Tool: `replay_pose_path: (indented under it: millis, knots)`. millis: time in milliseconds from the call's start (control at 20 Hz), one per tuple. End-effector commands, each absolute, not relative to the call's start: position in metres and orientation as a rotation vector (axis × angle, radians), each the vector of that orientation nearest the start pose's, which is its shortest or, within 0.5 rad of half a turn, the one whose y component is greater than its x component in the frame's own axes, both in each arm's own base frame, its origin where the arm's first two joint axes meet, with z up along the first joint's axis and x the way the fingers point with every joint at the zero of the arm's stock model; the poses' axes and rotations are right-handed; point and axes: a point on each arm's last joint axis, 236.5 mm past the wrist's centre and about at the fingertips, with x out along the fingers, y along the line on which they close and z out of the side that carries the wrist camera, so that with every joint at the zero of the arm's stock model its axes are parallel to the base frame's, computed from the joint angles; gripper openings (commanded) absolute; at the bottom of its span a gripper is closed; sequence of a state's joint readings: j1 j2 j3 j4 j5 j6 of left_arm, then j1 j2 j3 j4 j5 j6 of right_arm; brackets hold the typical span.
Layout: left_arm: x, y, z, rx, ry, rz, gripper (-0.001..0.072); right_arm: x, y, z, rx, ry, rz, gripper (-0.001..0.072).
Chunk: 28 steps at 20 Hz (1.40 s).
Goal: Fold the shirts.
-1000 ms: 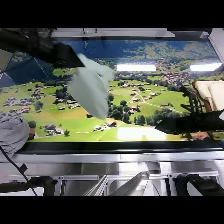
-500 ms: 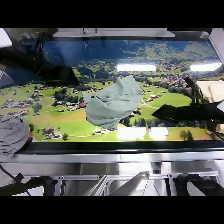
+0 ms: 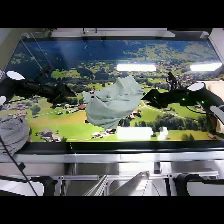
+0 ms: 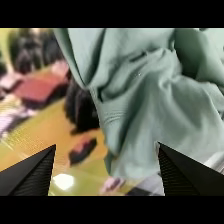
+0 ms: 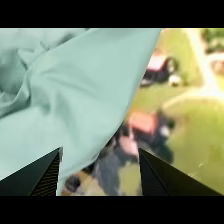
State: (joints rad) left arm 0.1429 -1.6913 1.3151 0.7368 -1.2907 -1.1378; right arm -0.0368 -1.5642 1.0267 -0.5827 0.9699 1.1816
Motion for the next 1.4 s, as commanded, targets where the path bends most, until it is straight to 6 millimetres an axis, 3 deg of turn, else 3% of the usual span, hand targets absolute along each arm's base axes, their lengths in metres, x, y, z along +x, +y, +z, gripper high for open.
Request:
replay_pose_path:
  millis: [0, 150, 300, 400, 500, 550, 600, 650, 700, 750, 800, 900, 950, 1050, 1100, 1200, 1350]
  knots:
    - [0.454, -0.124, -0.058, -0.614, 1.343, -0.652, 0.0699, 0.428, 0.158, -0.09, 0.807, 1.318, 0.432, 0.0519]
    - [0.472, -0.151, -0.071, -0.58, 1.366, -0.68, 0.07, 0.429, 0.171, -0.104, 0.789, 1.334, 0.427, 0.0519]
    - [0.473, -0.157, -0.099, -0.42, 1.471, -0.63, 0.0692, 0.437, 0.185, -0.104, 0.777, 1.324, 0.447, 0.0517]
    - [0.47, -0.155, -0.111, -0.295, 1.53, -0.591, 0.0692, 0.445, 0.193, -0.098, 0.77, 1.312, 0.463, 0.0424]
    - [0.472, -0.161, -0.114, -0.229, 1.536, -0.594, 0.0691, 0.453, 0.197, -0.09, 0.759, 1.29, 0.48, 0.0422]
    - [0.474, -0.166, -0.116, -0.222, 1.533, -0.596, 0.0691, 0.457, 0.199, -0.085, 0.764, 1.276, 0.487, 0.0352]
    - [0.476, -0.171, -0.118, -0.232, 1.54, -0.591, 0.0633, 0.46, 0.2, -0.08, 0.771, 1.266, 0.495, 0.0214]
    - [0.475, -0.175, -0.119, -0.23, 1.553, -0.599, 0.0409, 0.462, 0.201, -0.076, 0.768, 1.261, 0.504, 0.0148]
    - [0.473, -0.181, -0.116, -0.229, 1.56, -0.619, 0.0068, 0.462, 0.202, -0.073, 0.766, 1.261, 0.515, 0.0054]
    - [0.473, -0.183, -0.11, -0.226, 1.558, -0.637, 0.0011, 0.463, 0.203, -0.068, 0.759, 1.259, 0.527, 0.0016]
    - [0.476, -0.184, -0.099, -0.215, 1.548, -0.652, 0.0009, 0.464, 0.204, -0.062, 0.754, 1.251, 0.54, 0.0015]
    - [0.489, -0.18, -0.059, -0.194, 1.481, -0.67, 0.0007, 0.473, 0.2, -0.038, 0.708, 1.205, 0.569, 0.0014]
    - [0.501, -0.176, -0.029, -0.185, 1.404, -0.662, 0.0007, 0.477, 0.197, -0.017, 0.667, 1.18, 0.601, 0.0014]
    - [0.513, -0.168, 0.05, -0.205, 1.225, -0.656, 0.0007, 0.477, 0.188, 0.036, 0.564, 1.121, 0.665, 0.0014]
    - [0.508, -0.167, 0.096, -0.222, 1.13, -0.673, 0.0007, 0.473, 0.18, 0.073, 0.489, 1.069, 0.688, 0.0014]
    - [0.478, -0.164, 0.195, -0.224, 0.925, -0.715, 0.0007, 0.457, 0.166, 0.151, 0.372, 0.936, 0.706, 0.0014]
    - [0.39, -0.155, 0.335, -0.127, 0.594, -0.717, 0.0007, 0.396, 0.154, 0.29, 0.226, 0.619, 0.724, 0.0015]
